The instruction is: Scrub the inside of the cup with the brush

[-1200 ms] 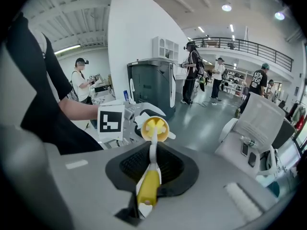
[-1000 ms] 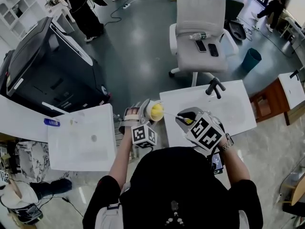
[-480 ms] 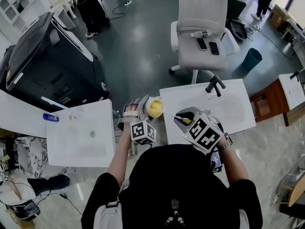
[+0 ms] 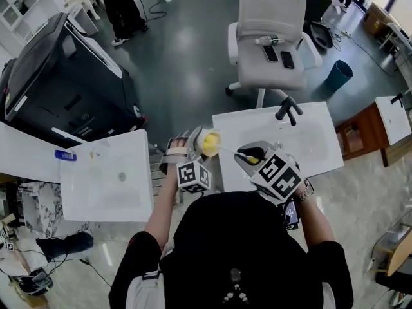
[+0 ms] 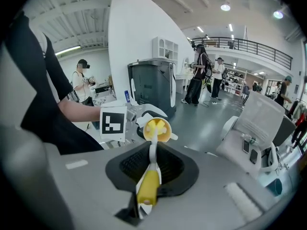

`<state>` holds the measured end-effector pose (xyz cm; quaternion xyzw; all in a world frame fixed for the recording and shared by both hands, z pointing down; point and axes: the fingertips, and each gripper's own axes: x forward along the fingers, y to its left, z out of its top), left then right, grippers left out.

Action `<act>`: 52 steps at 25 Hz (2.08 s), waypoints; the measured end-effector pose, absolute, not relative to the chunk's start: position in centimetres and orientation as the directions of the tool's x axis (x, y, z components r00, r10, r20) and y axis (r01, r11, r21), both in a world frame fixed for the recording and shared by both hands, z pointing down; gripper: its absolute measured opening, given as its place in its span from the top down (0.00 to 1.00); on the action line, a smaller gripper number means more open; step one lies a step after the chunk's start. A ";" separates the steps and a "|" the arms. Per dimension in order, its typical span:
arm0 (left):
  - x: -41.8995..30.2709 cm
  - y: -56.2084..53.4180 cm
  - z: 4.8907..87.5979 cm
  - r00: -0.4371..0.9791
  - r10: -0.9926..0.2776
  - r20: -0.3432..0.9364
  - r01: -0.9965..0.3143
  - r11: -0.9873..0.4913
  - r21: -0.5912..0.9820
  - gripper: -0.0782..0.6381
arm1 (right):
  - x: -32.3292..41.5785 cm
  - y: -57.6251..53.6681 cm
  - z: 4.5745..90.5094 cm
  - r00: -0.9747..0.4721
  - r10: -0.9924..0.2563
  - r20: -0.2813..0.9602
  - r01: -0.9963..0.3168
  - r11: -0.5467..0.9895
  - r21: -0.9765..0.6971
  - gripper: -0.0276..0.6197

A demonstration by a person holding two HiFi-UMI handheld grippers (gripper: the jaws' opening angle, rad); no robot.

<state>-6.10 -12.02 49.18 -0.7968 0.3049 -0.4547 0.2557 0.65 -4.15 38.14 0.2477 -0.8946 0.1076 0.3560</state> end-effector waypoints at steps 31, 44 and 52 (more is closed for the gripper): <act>-2.2 -13.6 53.0 0.436 -0.656 0.615 -0.326 -0.753 -0.572 0.27 | 5.2 -6.2 41.7 -0.612 -0.271 0.743 -0.593 0.779 -0.205 0.89; -1.9 -16.8 57.3 0.444 -0.672 0.593 -0.546 -0.727 -0.416 0.27 | 5.9 -9.4 44.4 -0.630 -0.290 0.720 -0.688 0.639 -0.344 0.89; -2.4 -18.8 60.1 0.448 -0.655 0.609 -0.639 -0.711 -0.294 0.27 | 7.0 -11.6 44.8 -0.654 -0.324 0.683 -0.708 0.580 -0.403 0.89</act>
